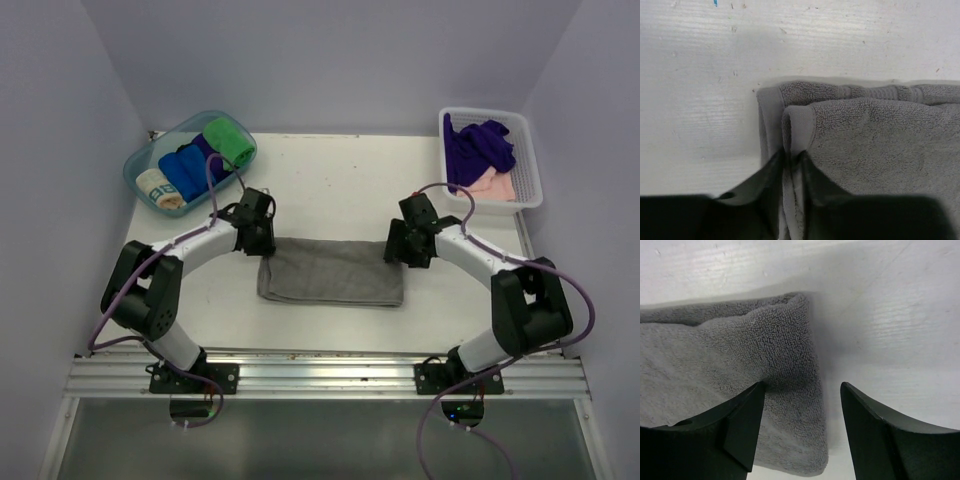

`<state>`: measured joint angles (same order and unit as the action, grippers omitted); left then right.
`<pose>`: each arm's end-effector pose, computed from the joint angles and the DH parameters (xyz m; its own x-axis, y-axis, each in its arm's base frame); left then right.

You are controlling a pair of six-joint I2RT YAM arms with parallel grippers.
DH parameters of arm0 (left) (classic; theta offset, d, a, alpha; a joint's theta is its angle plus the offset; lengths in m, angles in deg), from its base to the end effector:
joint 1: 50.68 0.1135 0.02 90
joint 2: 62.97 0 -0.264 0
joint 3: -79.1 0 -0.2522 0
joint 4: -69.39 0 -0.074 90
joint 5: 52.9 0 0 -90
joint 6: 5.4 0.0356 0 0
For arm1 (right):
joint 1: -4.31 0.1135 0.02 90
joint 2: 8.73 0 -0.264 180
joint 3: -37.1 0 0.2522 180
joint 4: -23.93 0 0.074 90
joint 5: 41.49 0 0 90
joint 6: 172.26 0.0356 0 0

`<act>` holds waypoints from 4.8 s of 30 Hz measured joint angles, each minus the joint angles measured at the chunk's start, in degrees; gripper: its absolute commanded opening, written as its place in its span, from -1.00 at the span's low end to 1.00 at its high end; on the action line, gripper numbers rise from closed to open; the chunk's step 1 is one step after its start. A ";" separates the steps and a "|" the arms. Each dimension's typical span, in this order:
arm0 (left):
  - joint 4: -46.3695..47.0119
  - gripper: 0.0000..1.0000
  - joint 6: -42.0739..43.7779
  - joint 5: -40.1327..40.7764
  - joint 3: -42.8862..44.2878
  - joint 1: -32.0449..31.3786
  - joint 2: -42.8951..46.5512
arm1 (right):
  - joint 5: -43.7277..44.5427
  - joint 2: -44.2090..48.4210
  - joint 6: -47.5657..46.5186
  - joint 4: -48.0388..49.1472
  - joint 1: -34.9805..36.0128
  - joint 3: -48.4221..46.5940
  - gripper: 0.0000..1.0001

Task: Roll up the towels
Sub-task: Fold the towel

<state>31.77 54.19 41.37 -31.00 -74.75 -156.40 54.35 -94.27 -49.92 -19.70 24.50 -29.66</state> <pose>0.2931 -0.1280 0.1804 -0.8790 -0.1602 -0.4491 -0.0823 0.9787 -0.1880 0.2724 0.0963 0.1985 -0.8628 0.2497 -0.4395 0.1923 0.9662 0.1716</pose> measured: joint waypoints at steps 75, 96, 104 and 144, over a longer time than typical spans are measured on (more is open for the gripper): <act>-0.33 -0.01 -1.79 -4.15 14.47 -3.10 -14.80 | -2.12 -6.60 -1.73 7.28 -5.90 1.68 -1.00; -9.29 0.15 6.19 -4.94 58.40 -8.81 -40.85 | 2.82 25.51 9.05 -4.28 19.45 14.91 -1.00; -13.57 0.20 8.68 0.74 57.31 -8.17 -30.40 | -0.26 16.44 6.56 0.85 29.70 10.75 -1.00; -4.83 0.15 5.53 -9.38 29.46 -2.54 -24.28 | 8.41 -1.11 -2.45 6.21 20.28 3.72 -1.00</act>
<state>26.94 59.72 32.00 -1.54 -77.29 -180.68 62.77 -95.38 -52.37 -13.49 44.78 -25.94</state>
